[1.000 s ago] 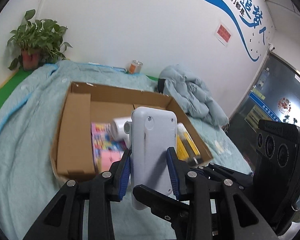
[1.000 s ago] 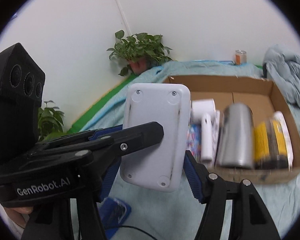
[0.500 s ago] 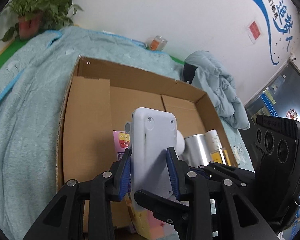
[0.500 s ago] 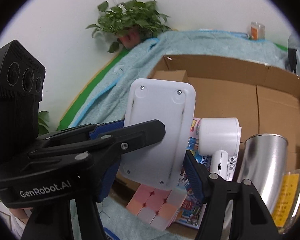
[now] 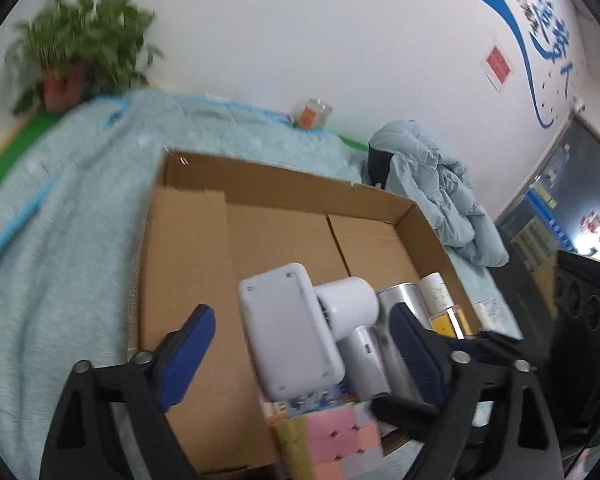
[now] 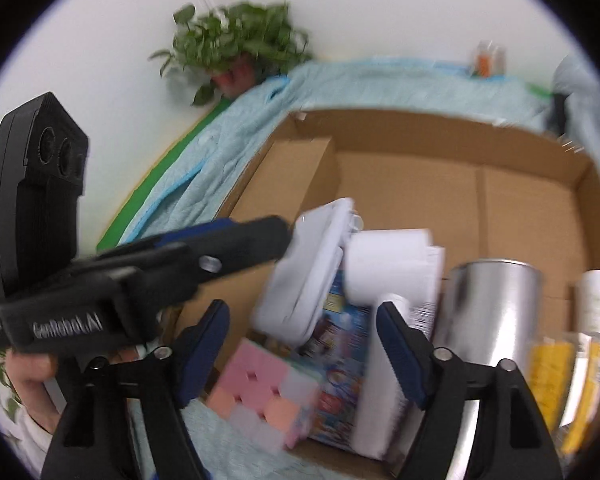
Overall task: Organize rigid objects
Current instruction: 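Carry the white device into the box and release it beside the cube, then withdraw the left gripper from the box and move to the blue stapler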
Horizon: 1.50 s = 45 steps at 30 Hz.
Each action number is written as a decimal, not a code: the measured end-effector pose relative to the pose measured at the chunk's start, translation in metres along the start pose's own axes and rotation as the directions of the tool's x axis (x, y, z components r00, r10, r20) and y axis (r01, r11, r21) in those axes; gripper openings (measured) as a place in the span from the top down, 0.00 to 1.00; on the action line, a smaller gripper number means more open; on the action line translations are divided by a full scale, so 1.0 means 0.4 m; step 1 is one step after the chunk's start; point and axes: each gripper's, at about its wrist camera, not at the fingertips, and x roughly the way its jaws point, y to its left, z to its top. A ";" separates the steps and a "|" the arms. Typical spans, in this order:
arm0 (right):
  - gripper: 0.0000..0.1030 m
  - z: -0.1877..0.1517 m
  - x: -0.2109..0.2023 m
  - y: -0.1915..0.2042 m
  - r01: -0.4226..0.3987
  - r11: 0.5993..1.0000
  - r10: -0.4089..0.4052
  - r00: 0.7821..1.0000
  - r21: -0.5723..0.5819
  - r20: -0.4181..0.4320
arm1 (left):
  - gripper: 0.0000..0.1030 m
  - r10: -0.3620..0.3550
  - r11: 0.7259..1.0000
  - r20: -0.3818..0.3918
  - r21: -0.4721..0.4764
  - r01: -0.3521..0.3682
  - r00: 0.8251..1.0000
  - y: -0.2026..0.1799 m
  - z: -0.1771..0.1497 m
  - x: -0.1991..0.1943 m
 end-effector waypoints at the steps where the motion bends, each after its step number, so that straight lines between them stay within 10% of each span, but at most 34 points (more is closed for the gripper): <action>1: 0.24 -0.020 -0.024 -0.002 0.025 1.000 -0.025 0.999 -0.012 0.028 | 0.00 0.027 0.999 0.028 0.023 -0.028 0.999 -0.014 -0.011 -0.025; 10: 0.23 -0.243 -0.132 -0.023 0.089 0.995 -0.093 0.989 0.039 0.114 | 0.01 0.211 0.959 0.219 0.144 -0.246 0.953 -0.130 -0.193 -0.262; 21: 0.23 -0.380 -0.246 0.032 0.028 0.999 -0.029 0.995 0.017 0.099 | 0.01 0.422 0.874 0.243 0.149 -0.463 0.874 -0.198 -0.266 -0.581; 25: 0.23 -0.431 -0.276 0.055 -0.015 1.000 0.015 0.997 0.000 0.075 | 0.01 0.435 0.872 0.130 0.189 -0.452 0.891 -0.208 -0.339 -0.570; 30: 0.23 -0.526 -0.312 0.093 -0.062 0.998 0.063 0.997 -0.033 0.049 | 0.01 0.262 0.965 -0.151 0.017 -0.263 0.953 -0.117 -0.563 -0.419; 35: 0.23 -0.634 -0.309 0.104 -0.104 0.995 0.104 0.994 -0.011 -0.016 | 0.26 0.193 0.976 -0.325 -0.035 -0.216 0.926 -0.084 -0.735 -0.306; 45: 0.23 -0.726 -0.271 0.122 -0.155 0.988 0.157 0.984 0.025 -0.090 | 0.38 0.169 0.980 -0.289 -0.057 -0.193 0.942 -0.133 -0.751 -0.288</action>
